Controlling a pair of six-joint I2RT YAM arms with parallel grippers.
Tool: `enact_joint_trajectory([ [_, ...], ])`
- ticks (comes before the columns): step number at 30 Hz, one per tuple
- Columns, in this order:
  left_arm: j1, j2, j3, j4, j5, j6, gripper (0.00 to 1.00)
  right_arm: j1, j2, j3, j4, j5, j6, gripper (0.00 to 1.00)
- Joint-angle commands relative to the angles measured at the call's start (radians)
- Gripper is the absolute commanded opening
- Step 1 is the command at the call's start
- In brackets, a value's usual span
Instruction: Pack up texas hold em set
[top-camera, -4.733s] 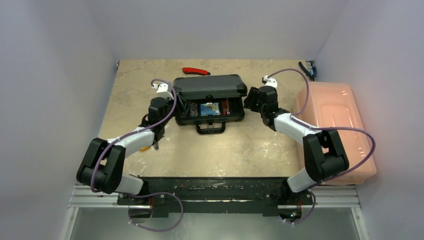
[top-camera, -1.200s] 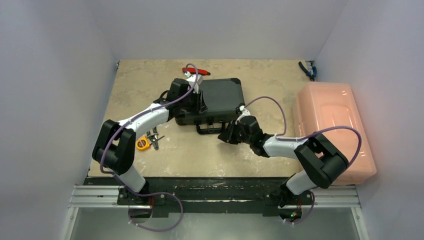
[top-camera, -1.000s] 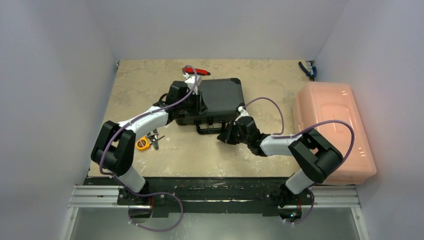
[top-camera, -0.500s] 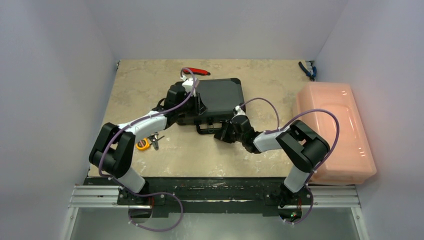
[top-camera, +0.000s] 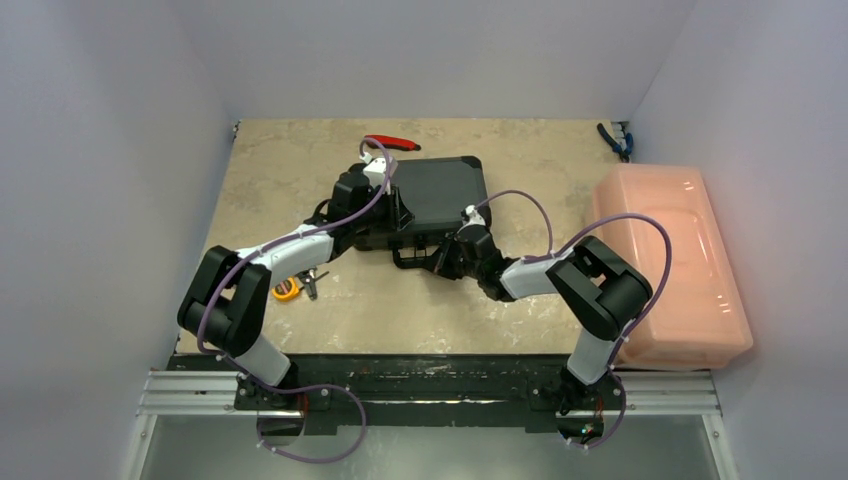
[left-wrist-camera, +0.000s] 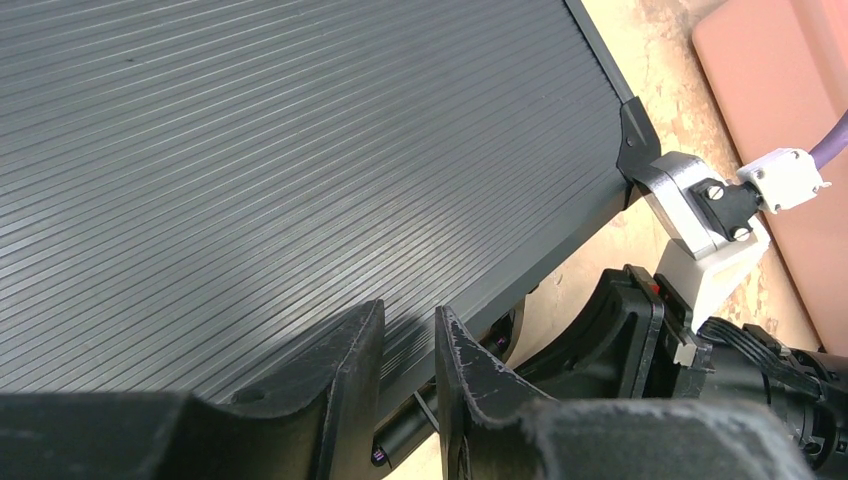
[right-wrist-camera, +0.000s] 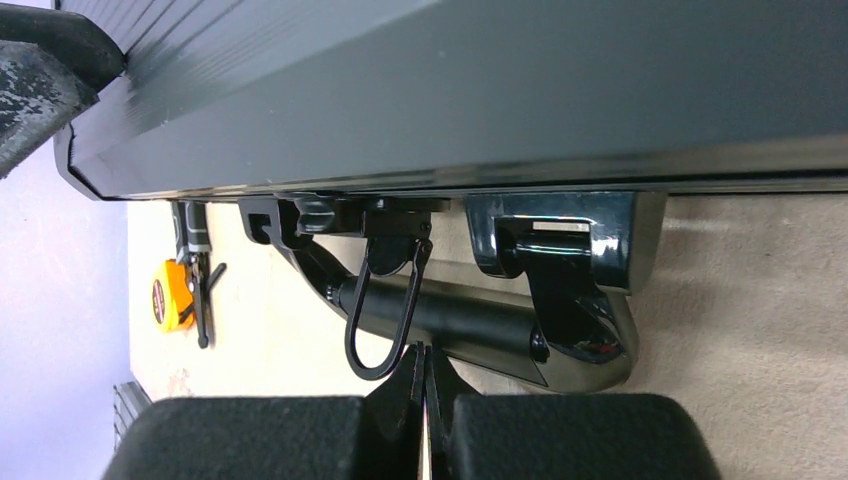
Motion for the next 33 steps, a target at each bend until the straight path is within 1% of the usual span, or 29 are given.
enact_joint_trajectory([
  [1, -0.003, 0.045, -0.061, -0.208, -0.002, -0.008, 0.25, 0.003, 0.006, 0.038, 0.004, 0.017, 0.019, 0.00],
  [33, -0.003, 0.059, -0.063, -0.216, 0.021, -0.011, 0.23, -0.004, 0.017, 0.177, -0.107, 0.067, -0.033, 0.00],
])
